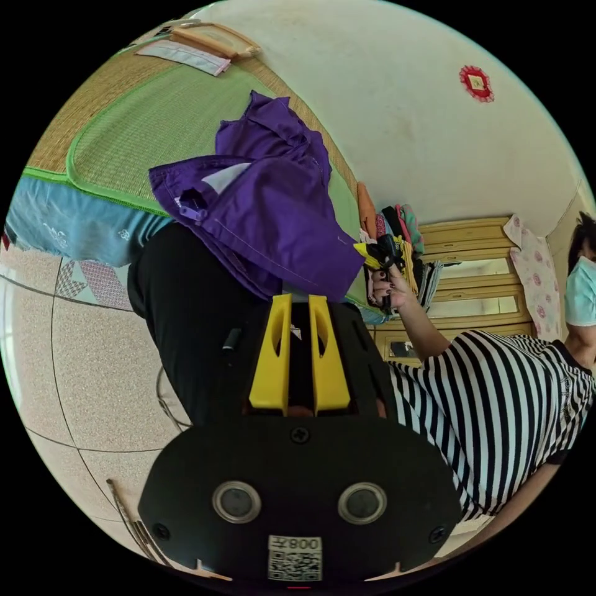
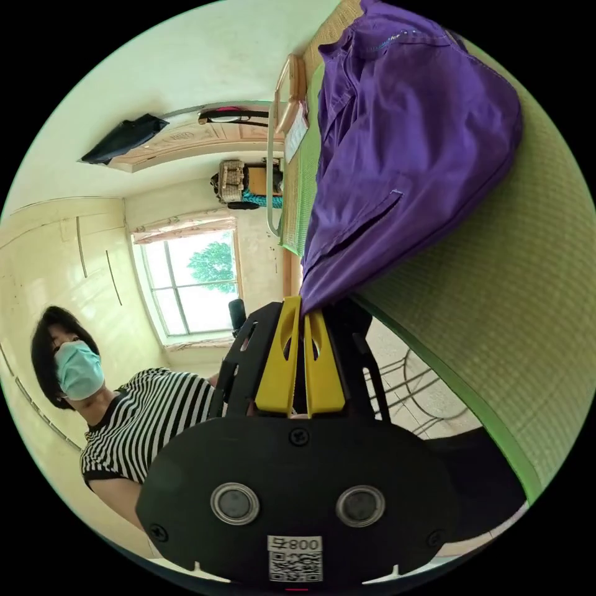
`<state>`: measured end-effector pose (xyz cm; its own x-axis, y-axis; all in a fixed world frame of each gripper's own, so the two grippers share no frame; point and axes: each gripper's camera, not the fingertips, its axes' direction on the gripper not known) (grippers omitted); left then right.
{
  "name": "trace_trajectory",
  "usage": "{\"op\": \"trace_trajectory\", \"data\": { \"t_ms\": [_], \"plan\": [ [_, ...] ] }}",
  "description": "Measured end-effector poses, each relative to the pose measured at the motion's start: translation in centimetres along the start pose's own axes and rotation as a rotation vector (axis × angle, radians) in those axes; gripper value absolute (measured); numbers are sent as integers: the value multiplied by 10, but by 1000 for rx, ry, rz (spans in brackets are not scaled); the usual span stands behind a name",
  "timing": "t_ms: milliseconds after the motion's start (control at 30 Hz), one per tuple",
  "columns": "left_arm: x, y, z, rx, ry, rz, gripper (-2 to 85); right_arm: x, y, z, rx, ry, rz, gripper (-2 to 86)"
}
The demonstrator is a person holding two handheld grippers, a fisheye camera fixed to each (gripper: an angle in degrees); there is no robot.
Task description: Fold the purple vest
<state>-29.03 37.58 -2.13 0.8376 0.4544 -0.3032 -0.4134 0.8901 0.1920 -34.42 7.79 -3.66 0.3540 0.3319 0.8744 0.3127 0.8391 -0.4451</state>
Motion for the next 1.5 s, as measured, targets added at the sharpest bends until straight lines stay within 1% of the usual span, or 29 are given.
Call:
{"op": "trace_trajectory", "data": {
  "t_ms": [67,100,200,267,333,400,500,567,633,700,767,800,833,933,1000,1033,1067,1100,1133,1167,1200,1233,1267,1300,1333,1400,1433,1467,1500],
  "plan": [
    [-2,-10,-11,59,-24,-8,65,19,16,-31,-32,173,71,2],
    [-2,-20,-15,82,-48,-9,68,27,20,-38,-42,192,95,2],
    [9,-57,-22,128,-95,55,77,67,40,-72,-10,197,208,5],
    [17,-84,-20,135,-163,88,83,88,53,-90,62,205,265,7],
    [20,-112,-13,91,-207,96,95,100,58,-91,83,178,290,8],
    [19,-140,-3,14,-328,67,109,109,61,-85,75,177,308,9],
    [11,-153,-4,-11,-495,-38,115,103,63,-83,49,219,290,9],
    [3,-153,-8,2,-516,-106,117,95,64,-89,38,273,283,9],
    [-5,-151,-11,27,-445,-155,116,93,67,-95,49,302,282,8],
    [-18,-153,2,2,-282,-211,102,98,69,-95,61,295,295,8],
    [-18,-156,3,42,-284,-260,72,109,71,-86,61,276,317,8],
    [-17,-161,3,46,-234,-263,42,111,72,-84,61,276,321,7],
    [-15,-164,3,48,-199,-254,37,115,74,-79,63,275,326,7],
    [13,-179,-2,103,-115,-157,22,125,80,-74,75,256,336,7],
    [59,-193,1,103,-30,32,20,132,85,-75,89,235,345,7],
    [73,-196,6,76,-17,86,20,137,89,-76,101,217,352,7],
    [102,-202,23,-17,6,200,21,141,92,-77,109,199,356,7],
    [128,-205,49,-162,44,302,23,144,93,-77,112,192,358,7],
    [140,-206,64,-249,63,338,25,148,95,-77,115,184,364,8],
    [160,-202,95,-431,96,405,30,151,97,-77,116,181,367,8],
    [176,-197,118,-555,72,464,43,152,98,-77,117,179,368,8],
    [181,-195,124,-580,33,484,49,154,99,-77,119,174,367,8],
    [187,-198,125,-559,-47,496,57,156,101,-79,119,172,364,8],
    [184,-208,116,-483,-65,453,64,157,102,-79,119,171,362,8],
    [180,-214,108,-439,-46,416,66,159,103,-81,117,170,359,8],
    [151,-240,71,-227,32,239,76,163,104,-83,116,162,358,8],
    [143,-245,62,-167,20,192,77,166,105,-84,115,157,358,8],
    [130,-254,45,-60,-38,118,79,168,105,-86,113,156,358,8],
    [120,-263,37,-4,-133,52,82,169,105,-86,112,157,358,8]
  ]
}}
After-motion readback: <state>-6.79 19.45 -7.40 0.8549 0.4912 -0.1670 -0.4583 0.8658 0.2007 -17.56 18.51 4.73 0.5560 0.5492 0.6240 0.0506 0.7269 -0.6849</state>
